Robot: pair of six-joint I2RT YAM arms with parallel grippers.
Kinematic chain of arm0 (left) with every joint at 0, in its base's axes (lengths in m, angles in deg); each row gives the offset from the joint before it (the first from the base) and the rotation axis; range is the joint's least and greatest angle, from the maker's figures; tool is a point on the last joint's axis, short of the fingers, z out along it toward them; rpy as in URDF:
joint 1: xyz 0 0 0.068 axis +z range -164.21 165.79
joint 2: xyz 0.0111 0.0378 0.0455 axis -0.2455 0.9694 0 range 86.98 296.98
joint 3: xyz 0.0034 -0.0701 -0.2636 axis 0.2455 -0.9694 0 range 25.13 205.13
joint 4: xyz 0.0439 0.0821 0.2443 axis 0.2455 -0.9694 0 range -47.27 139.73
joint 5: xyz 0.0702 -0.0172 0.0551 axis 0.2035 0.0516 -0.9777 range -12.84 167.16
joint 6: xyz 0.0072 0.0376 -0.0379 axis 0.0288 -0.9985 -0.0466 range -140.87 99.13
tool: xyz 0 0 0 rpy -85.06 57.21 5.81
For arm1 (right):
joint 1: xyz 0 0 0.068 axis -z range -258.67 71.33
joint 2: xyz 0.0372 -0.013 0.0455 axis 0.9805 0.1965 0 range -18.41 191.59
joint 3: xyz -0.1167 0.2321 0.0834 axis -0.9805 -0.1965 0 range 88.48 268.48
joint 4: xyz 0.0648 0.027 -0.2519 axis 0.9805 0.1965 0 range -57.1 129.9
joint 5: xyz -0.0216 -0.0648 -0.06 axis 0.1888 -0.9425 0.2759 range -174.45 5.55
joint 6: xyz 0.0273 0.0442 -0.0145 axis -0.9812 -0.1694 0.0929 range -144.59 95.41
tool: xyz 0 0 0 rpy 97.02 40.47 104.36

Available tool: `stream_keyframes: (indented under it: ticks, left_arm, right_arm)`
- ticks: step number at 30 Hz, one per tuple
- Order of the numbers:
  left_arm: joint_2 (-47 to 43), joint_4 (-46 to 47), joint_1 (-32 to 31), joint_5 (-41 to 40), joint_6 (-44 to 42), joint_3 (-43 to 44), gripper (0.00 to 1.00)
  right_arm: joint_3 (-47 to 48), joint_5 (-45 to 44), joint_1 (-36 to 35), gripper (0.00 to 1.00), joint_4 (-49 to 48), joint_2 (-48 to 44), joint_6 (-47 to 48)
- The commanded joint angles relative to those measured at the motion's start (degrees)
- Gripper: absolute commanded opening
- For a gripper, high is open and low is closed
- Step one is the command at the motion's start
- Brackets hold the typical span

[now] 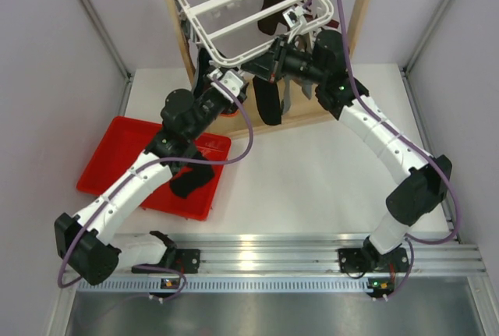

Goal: Clip the socks to the hanger
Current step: Open the clamp at the hanger.

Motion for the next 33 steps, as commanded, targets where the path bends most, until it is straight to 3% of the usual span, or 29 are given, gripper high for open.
stream_keyframes:
  ticks: [1, 11, 16, 18, 20, 21, 24, 33]
  left_arm:
    - [-0.79, 2.21, -0.17, -2.14, -4.73, 0.64, 0.61]
    - [1.85, 0.72, -0.17, 1.9, -6.4, 4.59, 0.51]
    - [3.26, 0.19, -0.17, 3.22, -6.14, 6.0, 0.29]
    - [3.26, 0.19, -0.17, 3.75, -5.53, 6.09, 0.12]
    - [3.26, 0.19, -0.17, 3.31, -4.56, 5.92, 0.0]
    - [3.0, 0.62, -0.08, 3.13, -3.17, 5.66, 0.0]
    - [2.3, 1.15, -0.08, 3.66, -0.97, 4.86, 0.0]
    - [0.89, 2.21, 0.53, 4.71, 6.15, 4.16, 0.0]
  right_arm:
    - [3.58, -2.47, -0.16, 0.0, -0.95, -0.23, 2.88]
    - [3.49, -2.29, -0.25, 0.0, -0.15, -0.5, 4.64]
    - [3.5, -2.12, -0.25, 0.0, 0.02, -0.76, 5.25]
    - [3.49, -1.85, -0.25, 0.0, 0.02, -0.93, 5.43]
    - [3.32, -2.11, -0.16, 0.11, 0.37, -1.02, 5.52]
    - [3.32, -2.38, -0.16, 0.24, 0.55, -1.28, 5.34]
    - [2.27, -3.26, 0.54, 0.41, 0.38, -1.9, 2.37]
    - [-2.83, -1.77, 2.83, 0.48, -4.99, -3.83, -6.25]
